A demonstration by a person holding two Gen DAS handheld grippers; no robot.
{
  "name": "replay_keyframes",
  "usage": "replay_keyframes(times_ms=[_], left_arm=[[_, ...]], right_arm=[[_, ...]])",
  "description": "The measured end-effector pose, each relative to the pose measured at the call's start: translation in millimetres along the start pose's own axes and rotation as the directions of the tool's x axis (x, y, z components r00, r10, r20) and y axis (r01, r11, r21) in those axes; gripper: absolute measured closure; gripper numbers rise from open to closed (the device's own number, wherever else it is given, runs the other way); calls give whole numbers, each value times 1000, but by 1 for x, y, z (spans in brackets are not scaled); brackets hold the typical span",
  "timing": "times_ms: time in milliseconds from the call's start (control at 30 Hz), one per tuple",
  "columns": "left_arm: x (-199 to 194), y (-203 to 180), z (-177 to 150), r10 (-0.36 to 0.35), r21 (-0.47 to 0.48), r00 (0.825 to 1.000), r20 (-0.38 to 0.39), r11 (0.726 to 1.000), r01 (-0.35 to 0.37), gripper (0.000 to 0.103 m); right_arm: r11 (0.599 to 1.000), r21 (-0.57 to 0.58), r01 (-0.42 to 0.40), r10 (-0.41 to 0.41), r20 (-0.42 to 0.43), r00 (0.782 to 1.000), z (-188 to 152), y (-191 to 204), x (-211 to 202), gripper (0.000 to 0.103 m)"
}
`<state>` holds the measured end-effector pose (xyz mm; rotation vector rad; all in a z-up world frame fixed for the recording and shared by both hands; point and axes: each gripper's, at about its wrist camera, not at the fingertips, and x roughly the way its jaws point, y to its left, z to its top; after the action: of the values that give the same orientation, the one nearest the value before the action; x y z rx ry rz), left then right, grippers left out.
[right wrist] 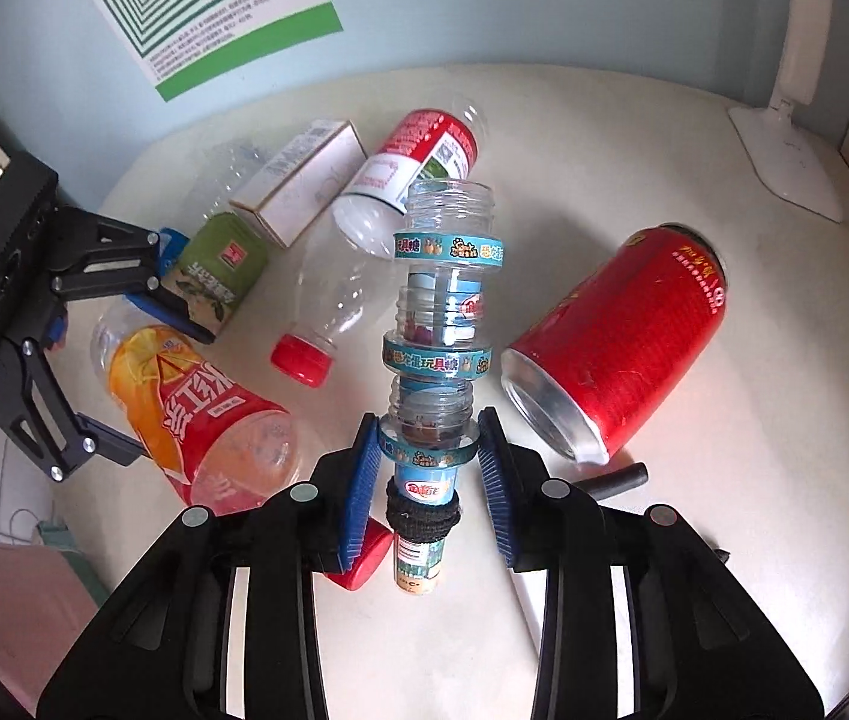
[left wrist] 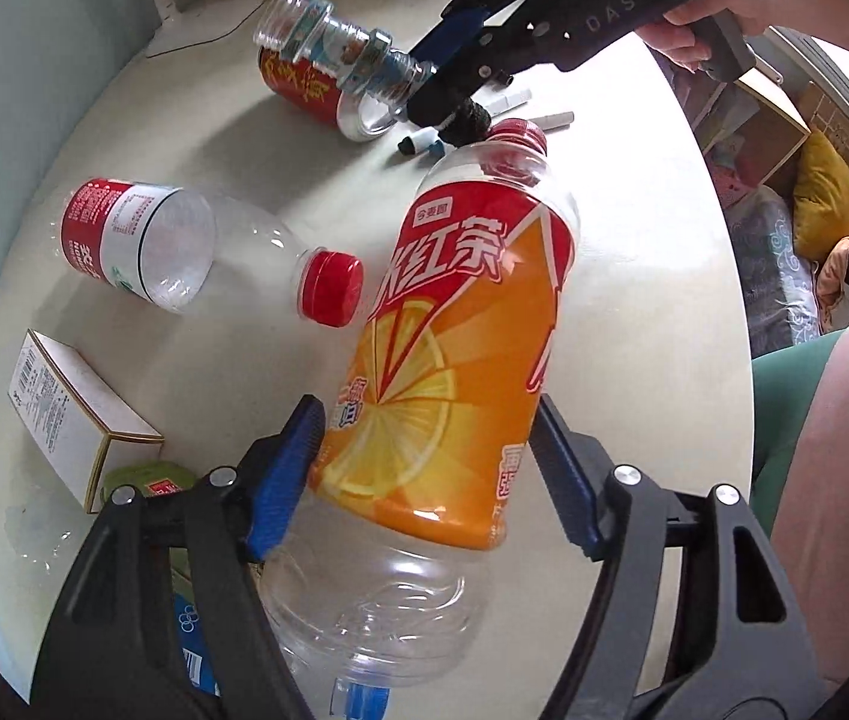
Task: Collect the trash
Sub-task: 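Carry both bottles over the wastebasket and open both tools to drop them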
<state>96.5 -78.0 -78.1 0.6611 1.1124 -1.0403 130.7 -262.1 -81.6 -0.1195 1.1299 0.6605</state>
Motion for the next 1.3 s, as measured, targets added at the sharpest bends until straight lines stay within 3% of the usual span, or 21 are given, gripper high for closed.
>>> replay_keyframes(times_ms=[233,400,667,867,1100,1300], left_arm=[[-23,-27,13,17,47,999,43,999,-20,46],[-17,-53,36,3,113,999,43,994,-8,47],[-19,-71,55,-46,148,996,70,988,35,48],[-21,-112,84,-104,216,992,69,973,87,48],[-10,-212,125,-198,318,979,56,933,171,48],[41,-309,144,-274,343,960,-58,898,277,48]], right_arm=[[998,69,1,-15,197,980,-24,8,-91,69],[987,145,63,-100,266,959,-64,4,-147,69],[924,348,156,-245,227,943,-169,3,-193,69],[861,476,181,-288,161,944,-253,6,-211,69],[803,570,175,-293,121,948,-355,7,-224,69],[764,634,115,-236,109,966,-448,-3,-211,69]])
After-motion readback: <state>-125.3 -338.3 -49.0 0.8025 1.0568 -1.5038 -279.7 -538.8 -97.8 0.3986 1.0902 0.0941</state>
